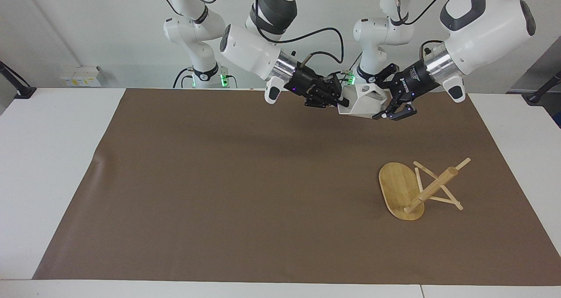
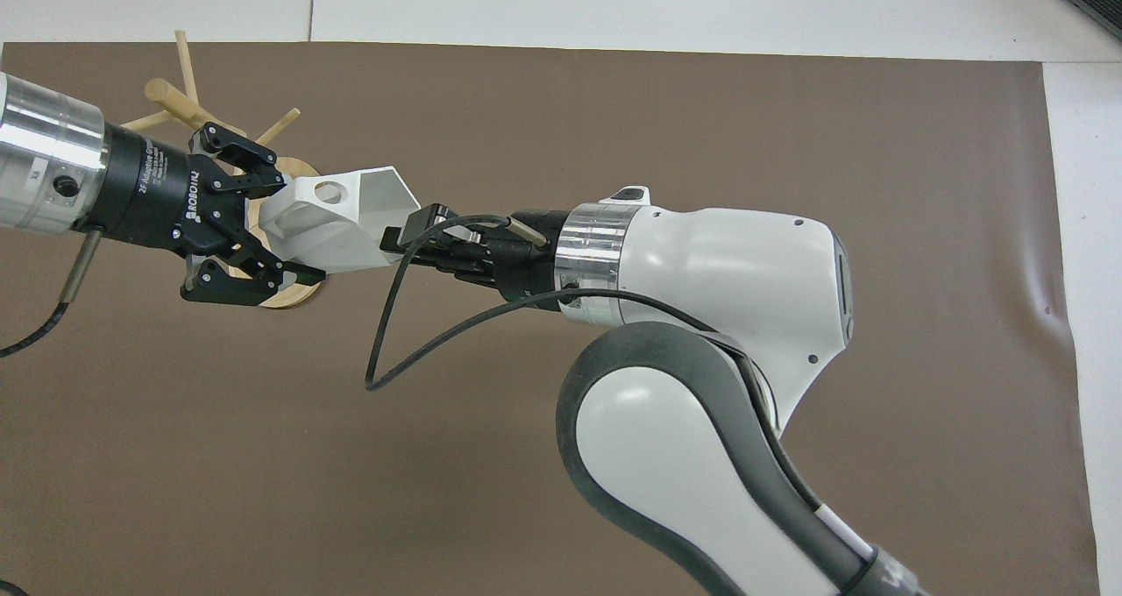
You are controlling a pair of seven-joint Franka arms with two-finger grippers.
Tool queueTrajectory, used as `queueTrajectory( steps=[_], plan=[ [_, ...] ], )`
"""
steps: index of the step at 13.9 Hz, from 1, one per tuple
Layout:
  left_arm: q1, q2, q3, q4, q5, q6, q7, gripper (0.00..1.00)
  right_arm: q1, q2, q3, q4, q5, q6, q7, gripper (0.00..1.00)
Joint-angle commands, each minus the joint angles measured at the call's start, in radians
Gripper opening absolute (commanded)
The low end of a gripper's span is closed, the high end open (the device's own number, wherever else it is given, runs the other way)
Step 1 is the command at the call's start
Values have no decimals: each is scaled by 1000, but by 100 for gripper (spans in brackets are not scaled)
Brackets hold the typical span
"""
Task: Hang cup on rack
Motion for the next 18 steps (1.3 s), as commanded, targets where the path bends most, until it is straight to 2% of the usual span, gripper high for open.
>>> queueTrajectory(
  steps=[1,7,15,18],
  plan=[
    [2,-40,4,-59,-7,45,-17,0,-9,-3,10,-3,19,15,12,100],
    [2,-83,4,-168,1,164,-62,0,-14,-6,7,-5,0,12,2,100],
    [-16,-159,-2,-403,45,522,-298,0,-91,-7,-10,-25,-339,9,-37,100],
    [-39,-190,-5,-495,45,638,-322,0,-109,-7,-60,-45,-405,8,-116,100]
  ],
)
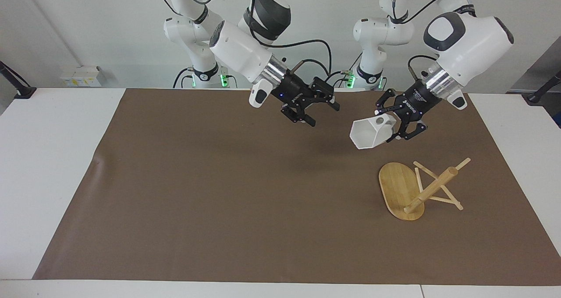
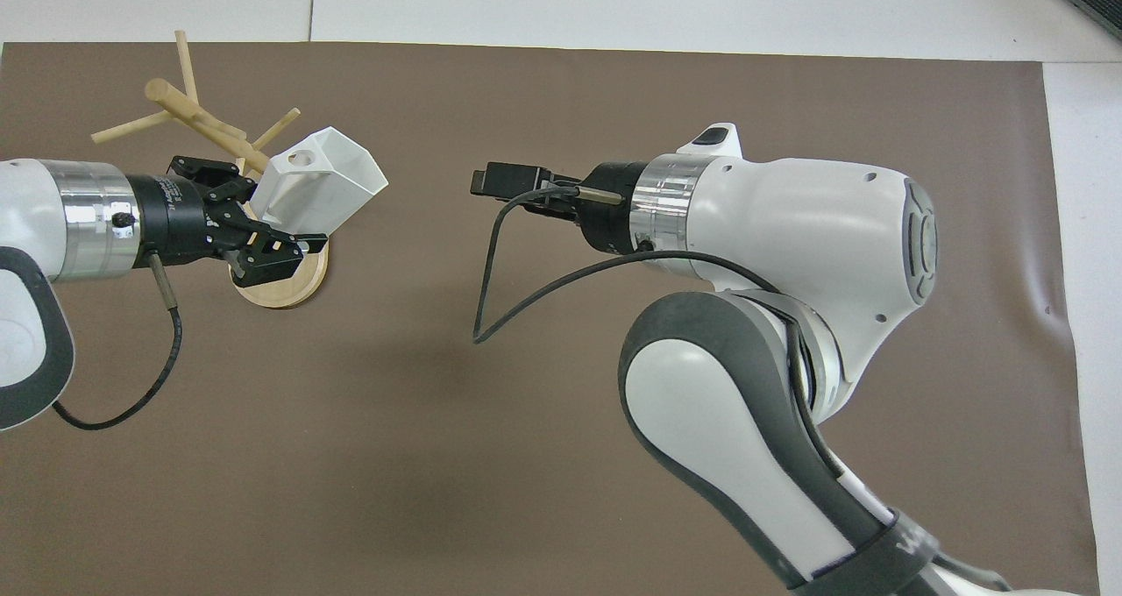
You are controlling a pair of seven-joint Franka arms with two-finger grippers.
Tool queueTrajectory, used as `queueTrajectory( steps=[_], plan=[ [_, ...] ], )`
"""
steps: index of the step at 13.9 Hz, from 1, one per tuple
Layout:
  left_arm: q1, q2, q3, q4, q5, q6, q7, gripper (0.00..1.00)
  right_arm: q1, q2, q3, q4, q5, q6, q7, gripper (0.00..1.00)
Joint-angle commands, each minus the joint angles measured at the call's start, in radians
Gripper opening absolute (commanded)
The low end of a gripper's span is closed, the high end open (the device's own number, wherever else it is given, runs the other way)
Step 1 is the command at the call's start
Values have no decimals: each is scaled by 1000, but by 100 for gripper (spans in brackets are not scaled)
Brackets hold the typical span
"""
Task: Hang cup on rack
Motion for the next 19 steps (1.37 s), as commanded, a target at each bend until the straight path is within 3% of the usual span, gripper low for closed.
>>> queueTrajectory(
  steps=[1,8,13,19],
  plan=[
    [-36,-65,5,-114,14,117,-62,0,-14,-11,-49,-36,-80,7,-105,100],
    [-37,-33,4,-156,14,271,-211,0,-14,-16,-249,-48,-350,-81,-289,100],
    [-37,11,4,-154,12,331,-280,0,-16,-18,-434,-42,-422,-195,-490,100],
    [-23,45,4,-143,12,383,-375,0,-66,-19,-465,32,-519,-347,-458,100]
  ],
)
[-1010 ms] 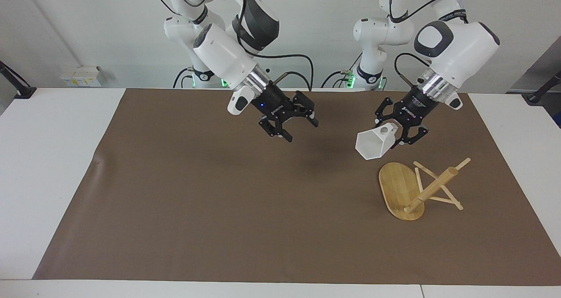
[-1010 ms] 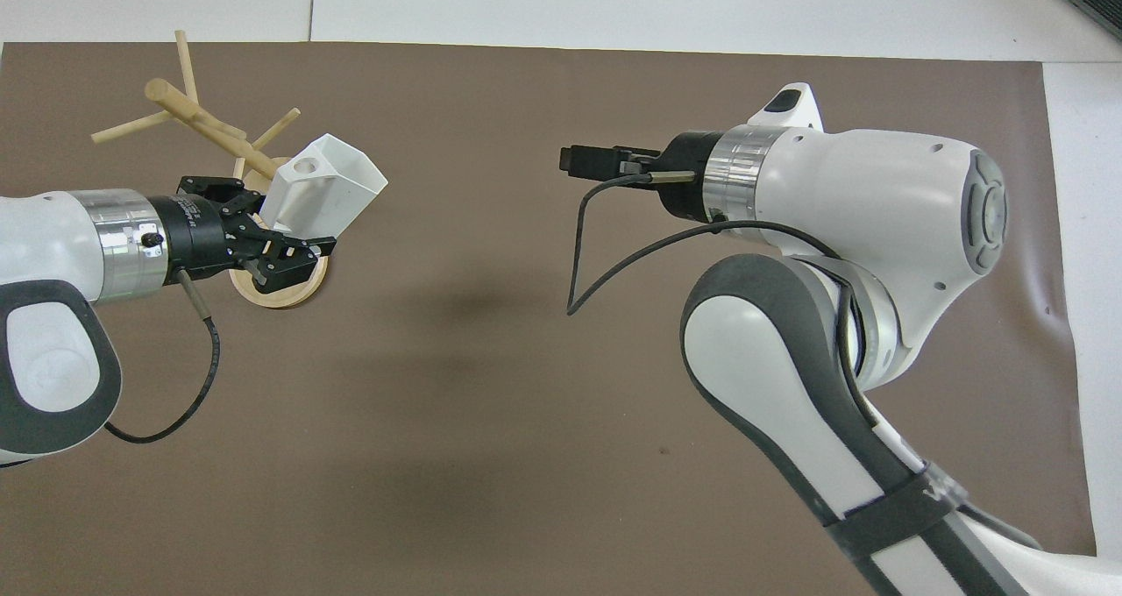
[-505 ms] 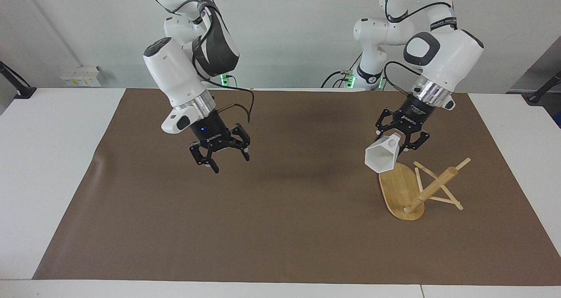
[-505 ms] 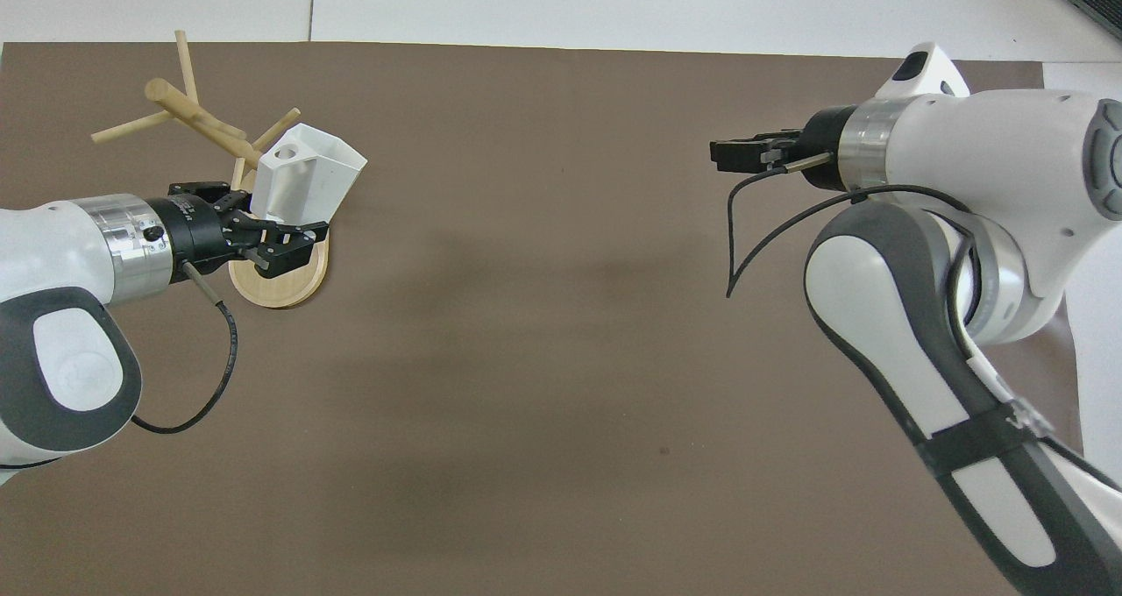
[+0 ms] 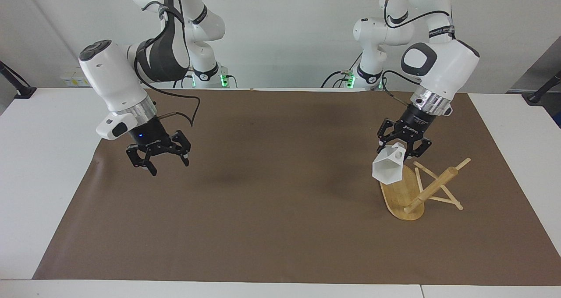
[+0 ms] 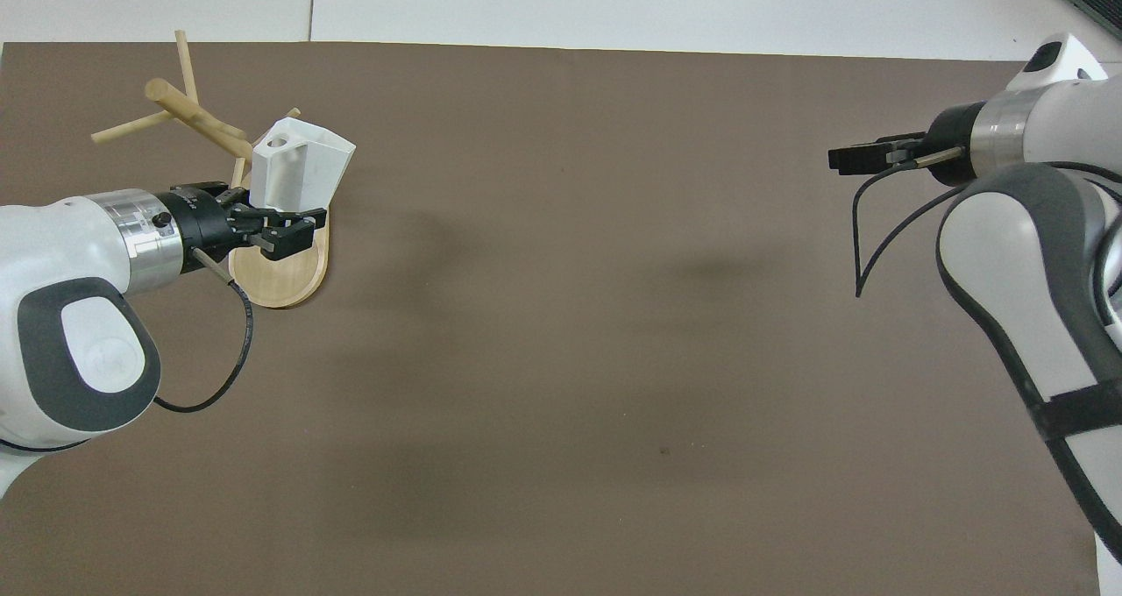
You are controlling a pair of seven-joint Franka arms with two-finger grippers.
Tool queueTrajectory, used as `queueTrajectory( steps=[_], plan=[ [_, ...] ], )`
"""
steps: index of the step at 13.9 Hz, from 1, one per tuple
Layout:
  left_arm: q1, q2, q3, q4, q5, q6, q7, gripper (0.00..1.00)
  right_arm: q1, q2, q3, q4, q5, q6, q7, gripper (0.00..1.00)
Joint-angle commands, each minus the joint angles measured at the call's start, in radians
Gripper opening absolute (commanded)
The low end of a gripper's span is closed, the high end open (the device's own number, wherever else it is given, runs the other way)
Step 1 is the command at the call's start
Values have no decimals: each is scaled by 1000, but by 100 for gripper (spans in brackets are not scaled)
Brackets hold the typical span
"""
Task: Hang cup on rack
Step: 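Move the cup onto a peg while the right gripper retreats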
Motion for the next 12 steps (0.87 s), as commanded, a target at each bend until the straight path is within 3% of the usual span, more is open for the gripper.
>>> queueTrajectory(
  steps=[1,9,12],
  plan=[
    [0,8,4,-1,12,46,-60,0,-6,-12,-5,21,-57,-70,47,100],
    [5,58,5,22,8,110,-179,0,-12,-14,-25,148,-166,-345,201,100],
    [18,89,14,73,8,106,-233,0,-14,-24,-55,197,-166,-441,205,100]
  ],
)
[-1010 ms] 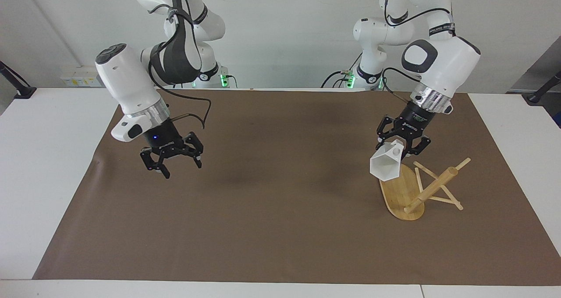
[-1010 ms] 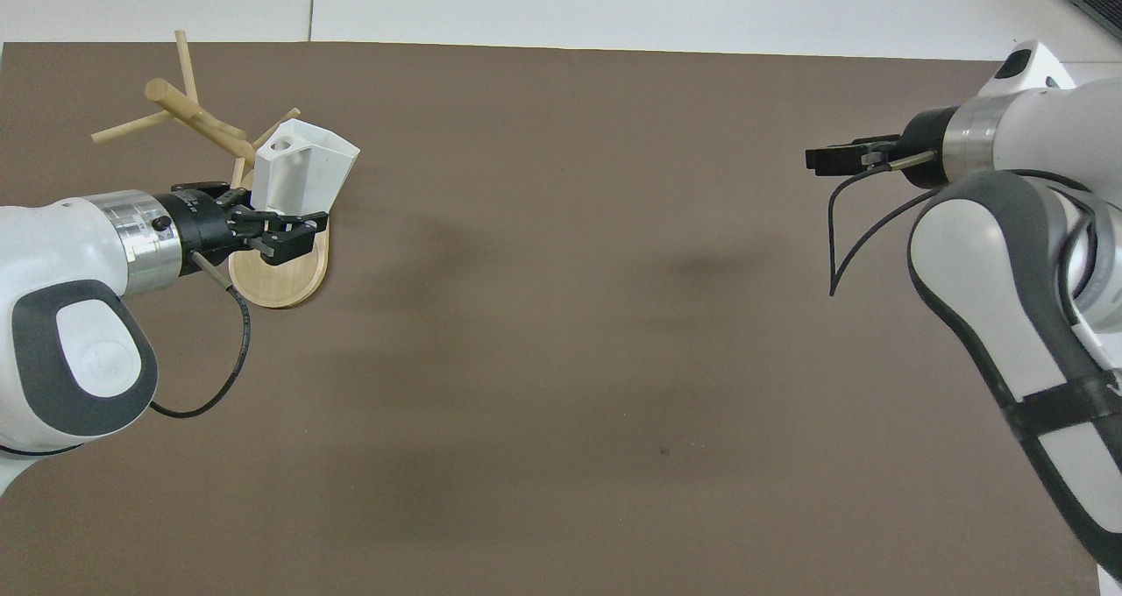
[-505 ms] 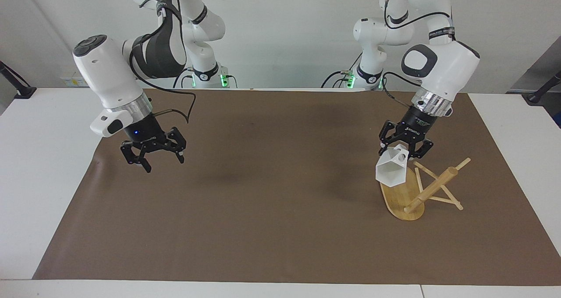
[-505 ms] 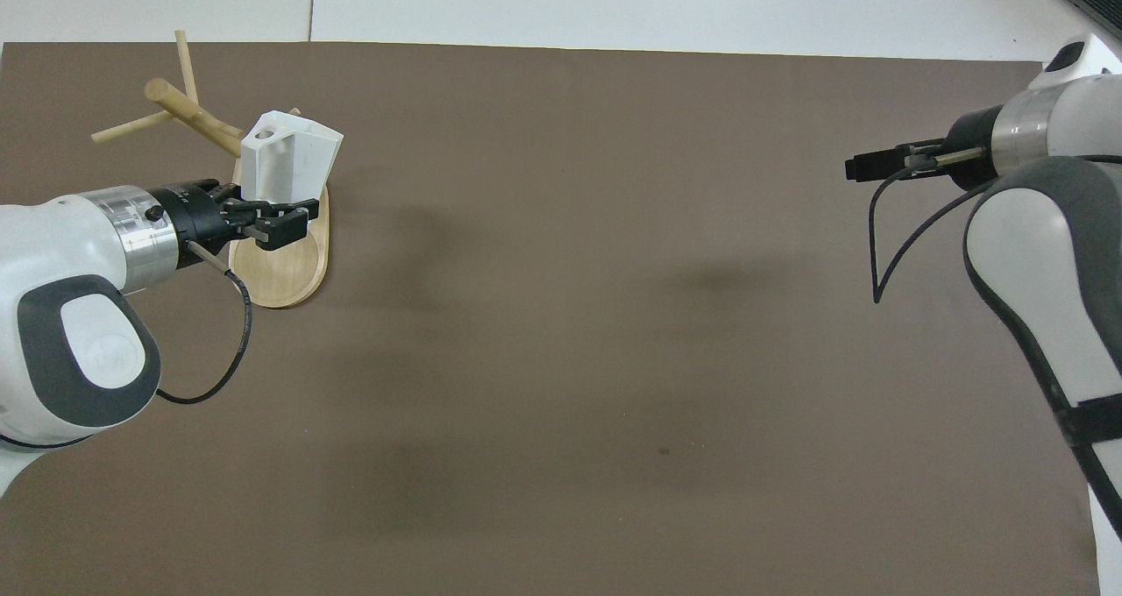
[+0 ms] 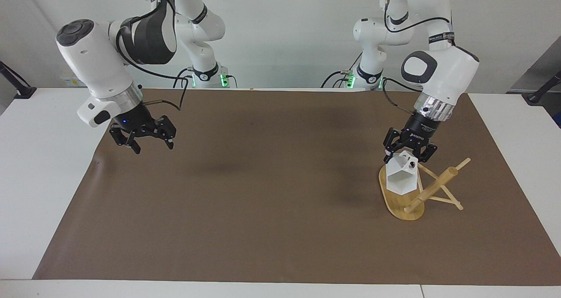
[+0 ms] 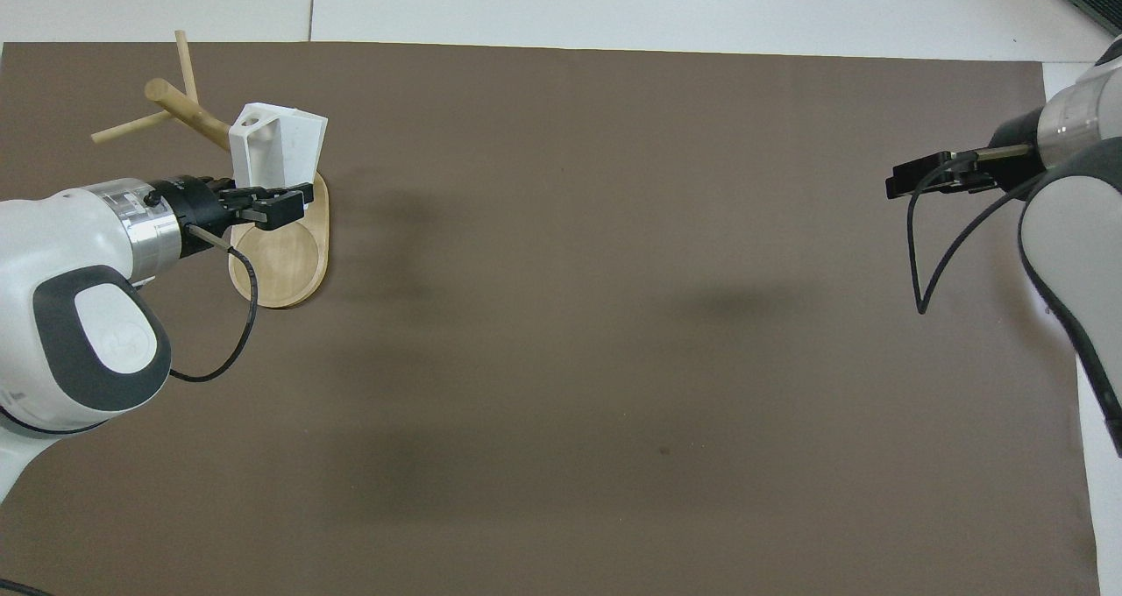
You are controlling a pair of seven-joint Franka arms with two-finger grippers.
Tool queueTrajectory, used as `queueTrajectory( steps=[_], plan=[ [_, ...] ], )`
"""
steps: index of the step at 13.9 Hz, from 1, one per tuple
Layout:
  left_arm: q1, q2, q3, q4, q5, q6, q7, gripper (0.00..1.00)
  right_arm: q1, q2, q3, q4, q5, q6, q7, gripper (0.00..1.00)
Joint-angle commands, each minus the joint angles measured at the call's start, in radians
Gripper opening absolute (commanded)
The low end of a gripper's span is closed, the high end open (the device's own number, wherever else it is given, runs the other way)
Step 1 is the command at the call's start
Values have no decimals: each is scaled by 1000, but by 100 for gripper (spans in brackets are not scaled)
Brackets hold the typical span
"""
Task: Hang cup on rack
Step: 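Move the cup onto a peg while the right gripper retreats, then lower the cup's handle onto the tree peg with the left gripper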
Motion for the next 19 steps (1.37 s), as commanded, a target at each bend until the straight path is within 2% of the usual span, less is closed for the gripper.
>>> queueTrajectory(
  steps=[1,5,10,14,19],
  plan=[
    [17,36,4,57,8,0,-48,0,-16,-20,-12,40,-19,-80,20,100],
    [17,36,5,57,8,0,-52,0,-16,-69,-12,37,-18,-172,100,100],
    [32,50,5,57,8,8,-75,0,-19,-138,-26,-20,-21,-224,74,100],
    [34,50,5,39,8,25,-82,0,-16,-169,-46,-32,-33,-229,45,100],
    [36,49,5,32,8,33,-137,0,-7,-210,-46,-115,-73,-197,42,100]
  ],
)
